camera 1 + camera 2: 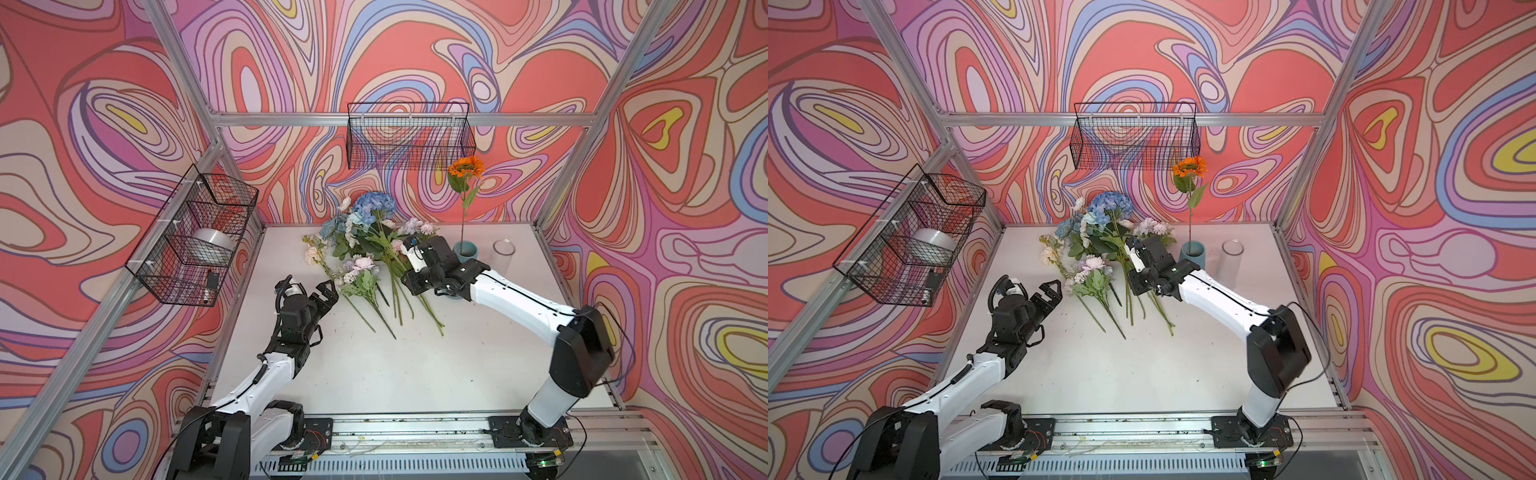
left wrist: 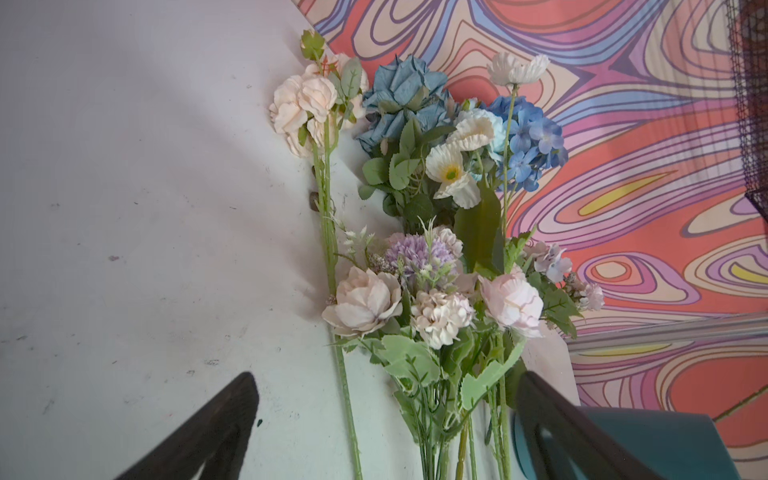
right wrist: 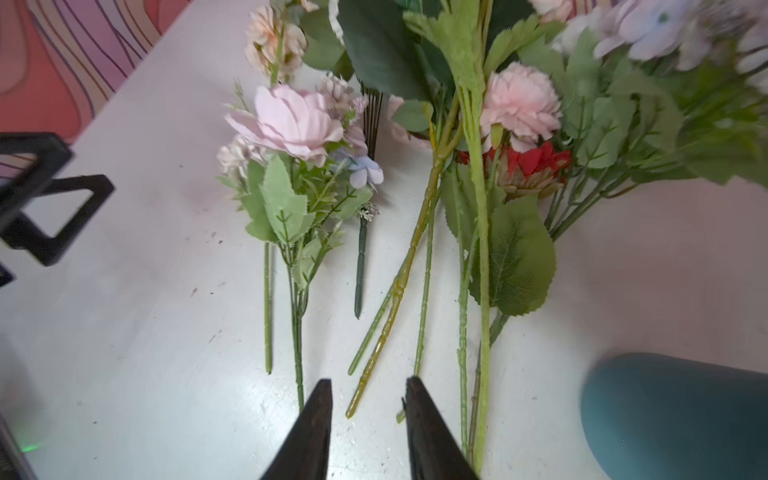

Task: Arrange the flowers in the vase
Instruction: 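Release the gerbera and move right gripper to the flower pile, then grasp the pink carnation bunch stems with the right gripper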

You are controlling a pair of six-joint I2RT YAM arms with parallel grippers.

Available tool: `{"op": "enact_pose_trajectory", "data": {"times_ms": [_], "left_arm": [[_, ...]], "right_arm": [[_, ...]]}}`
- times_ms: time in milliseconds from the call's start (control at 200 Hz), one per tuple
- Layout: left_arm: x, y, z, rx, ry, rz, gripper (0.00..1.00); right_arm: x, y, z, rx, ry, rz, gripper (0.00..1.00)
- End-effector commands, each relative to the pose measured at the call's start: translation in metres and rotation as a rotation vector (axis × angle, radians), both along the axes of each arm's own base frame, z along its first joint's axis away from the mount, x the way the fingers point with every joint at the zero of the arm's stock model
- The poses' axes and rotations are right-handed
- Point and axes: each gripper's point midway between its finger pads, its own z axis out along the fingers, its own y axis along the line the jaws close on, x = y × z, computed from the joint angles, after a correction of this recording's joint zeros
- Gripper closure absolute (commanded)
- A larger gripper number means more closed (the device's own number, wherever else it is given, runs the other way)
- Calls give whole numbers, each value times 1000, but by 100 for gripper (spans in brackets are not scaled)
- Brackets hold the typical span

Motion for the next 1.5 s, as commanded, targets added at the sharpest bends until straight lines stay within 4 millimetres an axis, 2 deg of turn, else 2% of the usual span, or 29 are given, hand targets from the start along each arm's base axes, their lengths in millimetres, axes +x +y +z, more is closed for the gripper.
{"op": "enact_pose_trajectory", "data": {"times_ms": [0, 150, 366, 646, 741, 931, 1137, 1207, 1362, 1492], "left_arm": [[1, -3, 12, 41, -16, -47, 0], [2, -10, 17, 90, -31, -105, 0], [7, -21, 18, 125, -42, -178, 0], [14, -29, 18, 121, -52, -224, 0], [14, -29, 20, 123, -54, -223, 0], [14, -28, 24, 130, -64, -216, 0], [14, -28, 24, 124, -62, -216, 0], [14, -28, 23, 125, -59, -215, 0], [13, -24, 21, 128, -53, -194, 0], [12, -18, 20, 132, -41, -164, 0]], "right_arm": [[29, 4, -16, -90, -41, -27, 70], [65, -3, -49, -276, -66, -64, 76], [106, -21, -70, -374, -89, -107, 77], [130, -19, -86, -370, -87, -91, 80], [131, -14, -88, -353, -78, -78, 81], [120, -1, -76, -256, -67, -27, 79], [112, 1, -93, -268, -13, 5, 72], [111, 1, -88, -263, -17, 4, 70], [108, -3, -55, -229, -73, -14, 64], [96, 3, -43, -170, -63, 3, 69]]}}
